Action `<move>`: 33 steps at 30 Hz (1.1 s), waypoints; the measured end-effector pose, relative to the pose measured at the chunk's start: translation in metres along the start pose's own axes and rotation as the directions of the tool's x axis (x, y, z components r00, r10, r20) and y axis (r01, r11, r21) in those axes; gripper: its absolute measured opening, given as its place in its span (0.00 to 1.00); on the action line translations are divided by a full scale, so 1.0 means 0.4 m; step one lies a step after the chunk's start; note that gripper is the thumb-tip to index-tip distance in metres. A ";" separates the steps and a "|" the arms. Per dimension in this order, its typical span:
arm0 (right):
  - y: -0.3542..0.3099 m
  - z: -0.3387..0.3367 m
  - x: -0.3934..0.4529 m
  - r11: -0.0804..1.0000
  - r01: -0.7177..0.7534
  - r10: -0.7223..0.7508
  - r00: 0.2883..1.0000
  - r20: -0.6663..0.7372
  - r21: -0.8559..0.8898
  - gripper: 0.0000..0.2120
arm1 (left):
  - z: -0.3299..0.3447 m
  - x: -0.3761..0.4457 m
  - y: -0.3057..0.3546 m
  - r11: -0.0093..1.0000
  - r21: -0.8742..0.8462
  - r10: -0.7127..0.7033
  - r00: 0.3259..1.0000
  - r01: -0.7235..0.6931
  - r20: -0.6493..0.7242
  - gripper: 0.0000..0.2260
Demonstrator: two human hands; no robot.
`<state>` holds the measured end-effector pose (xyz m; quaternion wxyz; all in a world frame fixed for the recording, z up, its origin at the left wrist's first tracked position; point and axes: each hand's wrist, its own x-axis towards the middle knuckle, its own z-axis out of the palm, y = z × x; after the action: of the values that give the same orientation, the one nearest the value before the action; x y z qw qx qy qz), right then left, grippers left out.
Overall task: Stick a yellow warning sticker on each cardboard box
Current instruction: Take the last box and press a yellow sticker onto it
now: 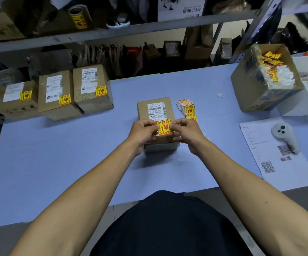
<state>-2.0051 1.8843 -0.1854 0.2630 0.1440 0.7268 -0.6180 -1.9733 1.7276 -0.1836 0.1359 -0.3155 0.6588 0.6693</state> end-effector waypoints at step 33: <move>0.033 -0.087 0.076 0.844 0.007 -0.018 1.000 -0.016 -0.536 0.13 | 0.097 0.067 -0.033 0.624 0.758 0.254 0.967 -0.187 0.029 0.03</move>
<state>-2.0302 1.9173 -0.2099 0.2812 0.0664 0.8740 -0.3907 -1.9953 1.7601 -0.2128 0.1451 -0.1739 0.9154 0.3327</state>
